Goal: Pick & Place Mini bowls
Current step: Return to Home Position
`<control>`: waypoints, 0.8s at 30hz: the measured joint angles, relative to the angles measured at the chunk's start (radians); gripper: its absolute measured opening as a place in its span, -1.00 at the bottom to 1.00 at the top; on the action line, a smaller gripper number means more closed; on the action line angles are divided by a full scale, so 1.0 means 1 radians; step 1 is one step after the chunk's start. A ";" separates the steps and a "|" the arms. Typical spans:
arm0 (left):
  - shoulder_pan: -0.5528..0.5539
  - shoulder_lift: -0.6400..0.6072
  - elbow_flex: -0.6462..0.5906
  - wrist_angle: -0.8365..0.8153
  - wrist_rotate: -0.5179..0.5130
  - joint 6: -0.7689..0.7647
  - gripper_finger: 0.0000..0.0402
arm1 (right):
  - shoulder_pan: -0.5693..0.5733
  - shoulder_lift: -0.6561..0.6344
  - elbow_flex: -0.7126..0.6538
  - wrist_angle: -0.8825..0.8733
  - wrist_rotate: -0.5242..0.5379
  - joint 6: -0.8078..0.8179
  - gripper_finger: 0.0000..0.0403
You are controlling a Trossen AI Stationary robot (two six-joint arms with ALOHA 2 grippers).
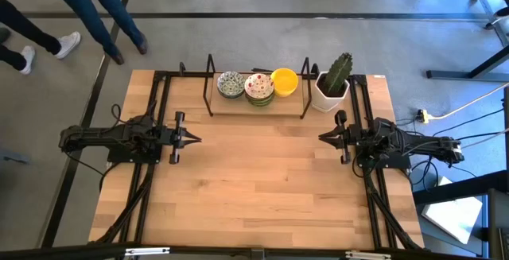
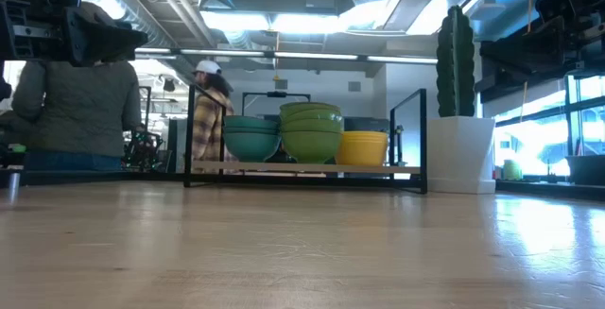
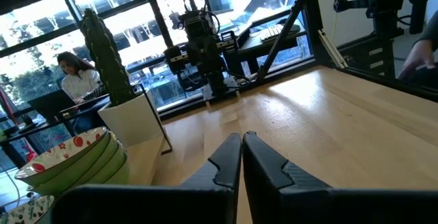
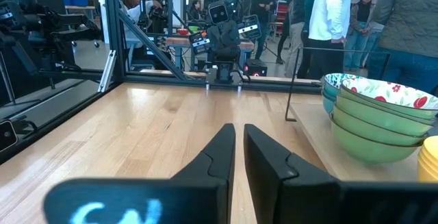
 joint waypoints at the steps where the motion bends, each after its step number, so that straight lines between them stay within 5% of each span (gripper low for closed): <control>1: 0.000 0.000 0.000 0.000 0.000 0.000 -0.94 | 0.000 0.000 0.000 0.000 0.000 0.000 -0.83; 24: 0.000 0.000 0.000 0.000 0.000 0.000 -0.96 | 0.000 0.000 0.000 0.000 0.000 0.000 -0.83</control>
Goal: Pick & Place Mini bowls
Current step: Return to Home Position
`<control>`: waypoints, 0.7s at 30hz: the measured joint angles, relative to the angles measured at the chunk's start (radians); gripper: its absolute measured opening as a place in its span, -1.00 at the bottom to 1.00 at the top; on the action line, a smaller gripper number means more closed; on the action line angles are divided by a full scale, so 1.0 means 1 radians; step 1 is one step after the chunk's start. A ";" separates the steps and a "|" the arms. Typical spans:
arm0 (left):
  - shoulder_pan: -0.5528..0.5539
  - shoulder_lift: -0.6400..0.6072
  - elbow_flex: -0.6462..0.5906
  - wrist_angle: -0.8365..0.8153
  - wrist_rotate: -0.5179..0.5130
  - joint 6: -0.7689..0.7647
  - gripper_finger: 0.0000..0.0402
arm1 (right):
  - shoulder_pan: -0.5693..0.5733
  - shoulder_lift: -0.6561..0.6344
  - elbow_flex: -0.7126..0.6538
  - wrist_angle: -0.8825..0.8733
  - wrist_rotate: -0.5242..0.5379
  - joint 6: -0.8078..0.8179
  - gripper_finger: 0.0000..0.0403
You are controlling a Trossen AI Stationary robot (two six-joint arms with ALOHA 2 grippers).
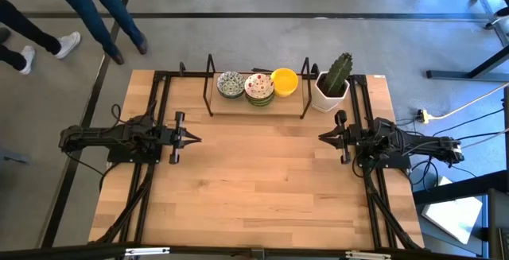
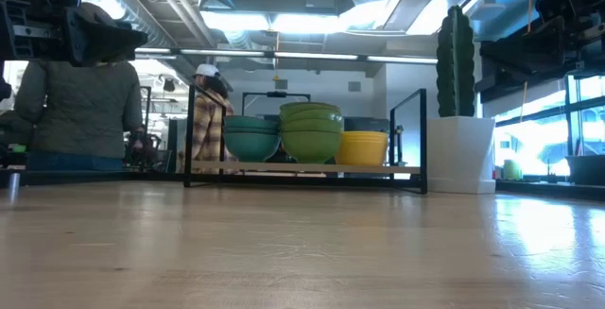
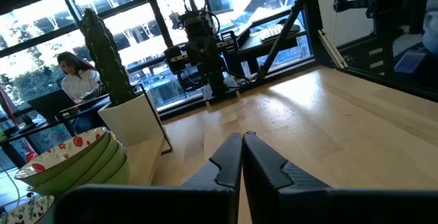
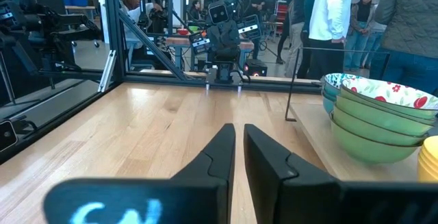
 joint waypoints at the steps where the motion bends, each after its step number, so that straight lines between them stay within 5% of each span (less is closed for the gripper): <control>1: 0.000 0.000 0.000 0.000 0.000 0.000 -0.96 | 0.000 0.000 0.000 0.000 0.000 0.000 -0.83; 21: 0.000 0.000 0.000 0.000 0.000 0.000 -0.96 | 0.000 0.000 0.000 0.000 0.000 0.000 -0.83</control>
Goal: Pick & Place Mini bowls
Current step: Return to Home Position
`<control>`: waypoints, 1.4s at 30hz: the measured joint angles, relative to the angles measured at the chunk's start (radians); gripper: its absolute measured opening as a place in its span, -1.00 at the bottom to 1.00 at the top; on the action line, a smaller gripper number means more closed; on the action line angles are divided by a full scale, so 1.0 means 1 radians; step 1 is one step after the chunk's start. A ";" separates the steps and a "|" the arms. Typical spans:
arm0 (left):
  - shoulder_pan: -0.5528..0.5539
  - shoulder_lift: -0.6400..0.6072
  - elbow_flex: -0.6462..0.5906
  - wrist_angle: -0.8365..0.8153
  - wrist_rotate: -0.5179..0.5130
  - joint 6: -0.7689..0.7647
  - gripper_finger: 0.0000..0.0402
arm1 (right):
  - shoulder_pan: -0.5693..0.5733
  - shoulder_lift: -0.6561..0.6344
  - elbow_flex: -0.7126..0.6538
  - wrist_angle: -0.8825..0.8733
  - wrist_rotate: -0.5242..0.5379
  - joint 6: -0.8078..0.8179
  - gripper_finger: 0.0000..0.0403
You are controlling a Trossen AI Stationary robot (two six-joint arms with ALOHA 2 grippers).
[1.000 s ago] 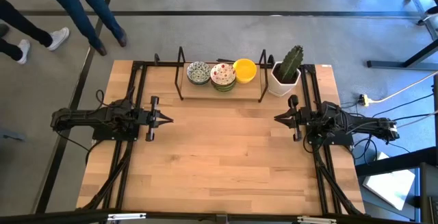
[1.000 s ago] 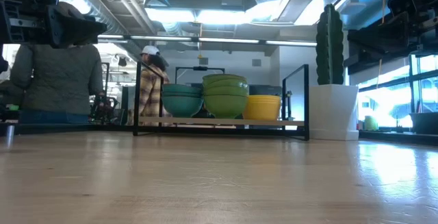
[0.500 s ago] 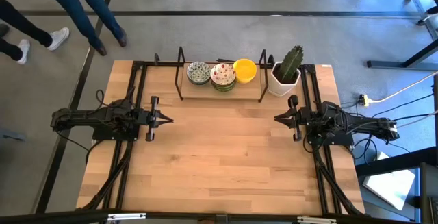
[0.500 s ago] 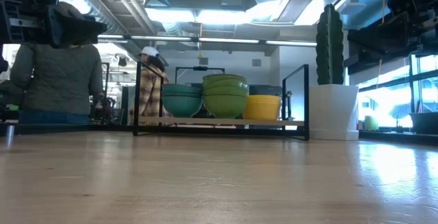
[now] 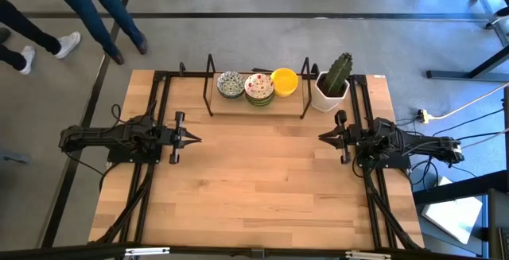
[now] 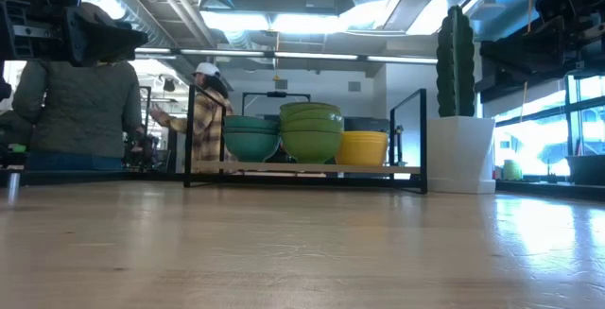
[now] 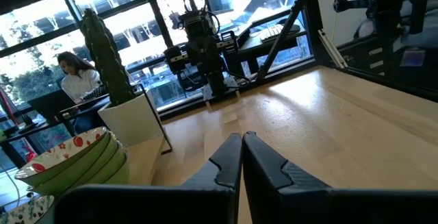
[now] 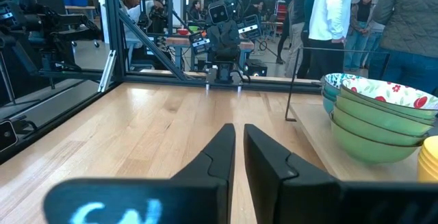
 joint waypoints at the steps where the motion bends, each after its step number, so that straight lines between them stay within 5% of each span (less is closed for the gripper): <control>1: 0.000 0.000 0.000 0.000 0.000 0.000 -0.96 | 0.000 0.000 0.000 0.000 0.000 0.000 -0.83; 42: 0.000 0.000 0.000 0.000 0.000 0.000 -0.94 | 0.000 0.000 0.000 0.000 0.000 0.000 -0.83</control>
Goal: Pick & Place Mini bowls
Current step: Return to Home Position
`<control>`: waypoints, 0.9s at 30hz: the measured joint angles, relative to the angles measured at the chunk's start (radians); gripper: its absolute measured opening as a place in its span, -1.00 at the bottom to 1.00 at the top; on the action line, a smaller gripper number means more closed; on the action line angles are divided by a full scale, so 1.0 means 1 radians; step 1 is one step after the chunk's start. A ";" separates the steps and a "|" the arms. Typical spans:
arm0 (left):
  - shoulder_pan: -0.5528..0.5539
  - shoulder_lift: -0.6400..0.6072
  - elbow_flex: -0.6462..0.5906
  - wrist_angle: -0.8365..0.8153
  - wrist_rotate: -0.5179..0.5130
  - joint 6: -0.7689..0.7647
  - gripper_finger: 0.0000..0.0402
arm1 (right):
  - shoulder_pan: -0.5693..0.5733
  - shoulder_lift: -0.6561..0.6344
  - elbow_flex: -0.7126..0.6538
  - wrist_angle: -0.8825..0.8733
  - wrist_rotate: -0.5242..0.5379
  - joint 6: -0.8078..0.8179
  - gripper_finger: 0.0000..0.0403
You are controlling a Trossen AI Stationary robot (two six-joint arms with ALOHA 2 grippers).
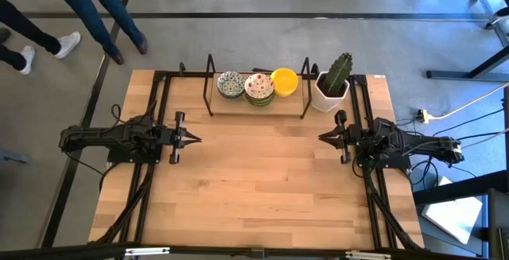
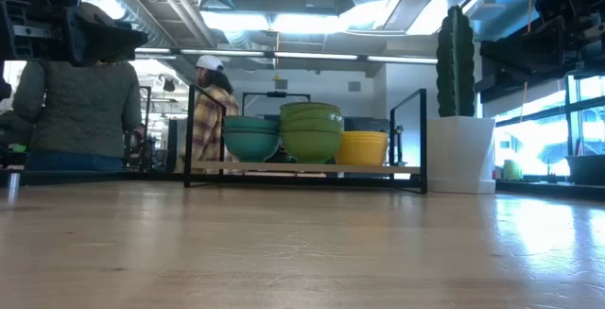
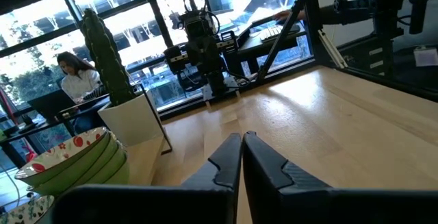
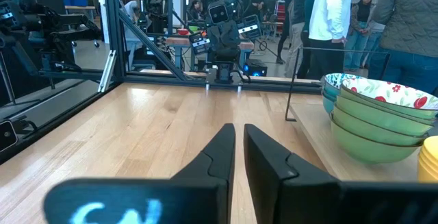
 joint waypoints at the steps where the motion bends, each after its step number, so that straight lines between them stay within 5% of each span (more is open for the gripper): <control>1: 0.000 0.000 0.000 0.000 0.000 0.000 -0.94 | 0.000 0.000 0.000 0.000 0.000 0.000 -0.83; 27: 0.000 0.000 0.000 0.000 0.000 0.000 -0.95 | 0.000 0.000 0.000 0.000 0.000 0.000 -0.83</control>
